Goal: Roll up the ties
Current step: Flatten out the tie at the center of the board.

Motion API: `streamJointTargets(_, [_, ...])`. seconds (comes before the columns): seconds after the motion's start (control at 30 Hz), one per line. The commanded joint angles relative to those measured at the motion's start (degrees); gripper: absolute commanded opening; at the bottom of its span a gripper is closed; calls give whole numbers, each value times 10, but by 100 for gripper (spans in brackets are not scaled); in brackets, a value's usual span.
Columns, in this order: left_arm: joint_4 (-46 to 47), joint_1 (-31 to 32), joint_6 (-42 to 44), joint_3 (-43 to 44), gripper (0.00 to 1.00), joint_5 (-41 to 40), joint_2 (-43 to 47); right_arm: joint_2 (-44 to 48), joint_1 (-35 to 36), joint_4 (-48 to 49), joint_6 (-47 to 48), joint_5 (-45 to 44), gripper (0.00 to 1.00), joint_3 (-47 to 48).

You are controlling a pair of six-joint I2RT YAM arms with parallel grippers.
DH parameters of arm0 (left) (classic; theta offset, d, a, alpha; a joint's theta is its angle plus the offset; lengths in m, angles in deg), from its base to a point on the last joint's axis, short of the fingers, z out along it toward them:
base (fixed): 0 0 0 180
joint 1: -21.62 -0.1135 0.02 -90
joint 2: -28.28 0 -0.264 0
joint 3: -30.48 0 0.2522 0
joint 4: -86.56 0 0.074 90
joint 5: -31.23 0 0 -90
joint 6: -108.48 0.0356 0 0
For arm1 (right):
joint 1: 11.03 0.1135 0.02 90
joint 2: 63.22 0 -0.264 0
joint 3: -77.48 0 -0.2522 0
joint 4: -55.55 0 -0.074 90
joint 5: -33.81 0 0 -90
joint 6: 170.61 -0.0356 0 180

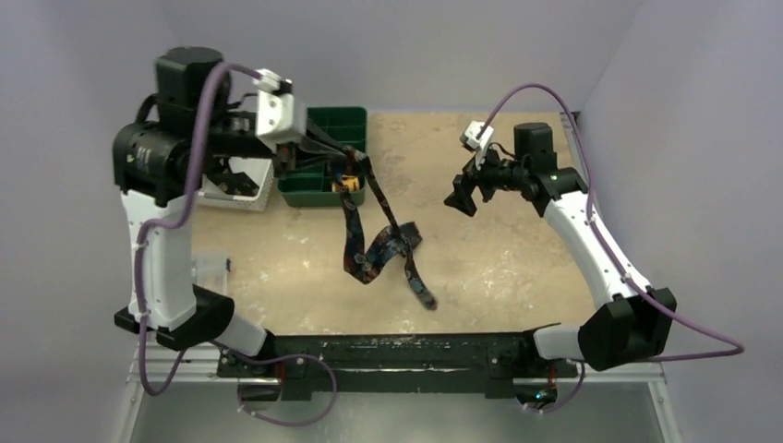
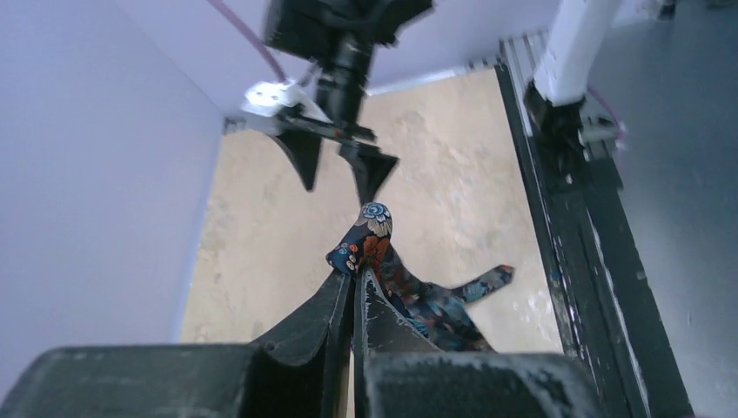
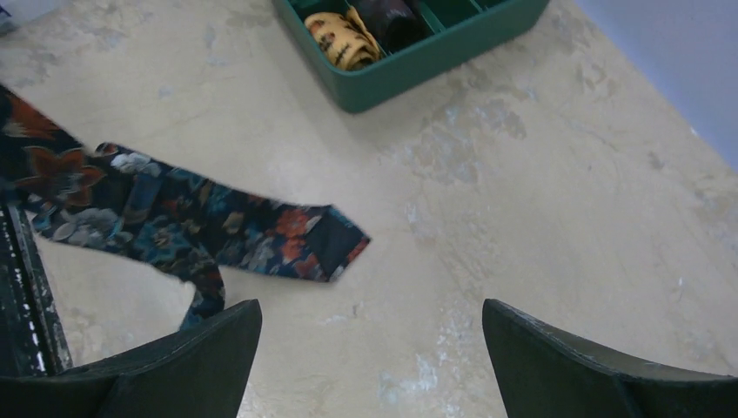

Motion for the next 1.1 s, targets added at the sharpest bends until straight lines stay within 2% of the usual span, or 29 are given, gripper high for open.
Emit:
streamJointTargets(0.0, [402,-123,-335,-84,0,205,75,27,37,13,26,18,99,-6])
streamJointTargets(0.07, [880,-183,-680,-235,0,278,118,22,51,5,53,7,99,-24])
streamJointTargets(0.1, [994,-198,-796,-263,0,307,114,17,55,4,64,4,99,-29])
streamJointTargets(0.17, [980,-206,-860,-251,0,383,88,-2,64,-11,97,12,99,-28])
streamJointTargets(0.2, [997,-210,-900,-271,0,414,85,-14,72,-26,121,12,99,-23])
streamJointTargets(0.23, [1086,-219,-973,-325,0,419,93,-30,79,-42,142,9,97,-18])
streamJointTargets(0.3, [1386,-234,-1148,-449,0,421,124,-71,87,-86,175,10,91,1])
streamJointTargets(0.33, [1485,-249,-1203,-498,0,422,136,-91,90,-116,191,14,88,11])
streamJointTargets(0.4, [1520,-269,-1249,-573,0,422,153,-123,93,-155,203,8,85,17])
streamJointTargets(0.47, [1621,-286,-1308,-651,0,423,178,-132,98,-165,206,-15,83,4])
streamJointTargets(0.6, [1628,-293,-1303,-777,0,424,228,-130,127,-131,163,-52,83,-16])
streamJointTargets(0.67, [1625,-294,-1317,-806,2,425,235,-142,155,-125,136,-70,84,-12])
streamJointTargets(0.83, [1625,-292,-1470,-799,20,425,192,-188,191,-87,63,-121,84,8])
streamJointTargets(0.87, [1627,-291,-1496,-803,25,424,191,-191,191,-83,54,-123,84,12])
streamJointTargets(0.9, [1631,-291,-1527,-811,61,424,187,-190,191,-79,48,-120,84,12])
streamJointTargets(0.93, [1634,-291,-1565,-822,83,423,180,-186,191,-76,44,-119,85,8])
streamJointTargets(0.97, [1637,-291,-1599,-837,90,421,174,-180,191,-73,43,-124,85,1])
streamJointTargets(1.07, [1636,-303,-1623,-881,94,404,199,-159,191,-66,37,-125,87,-18])
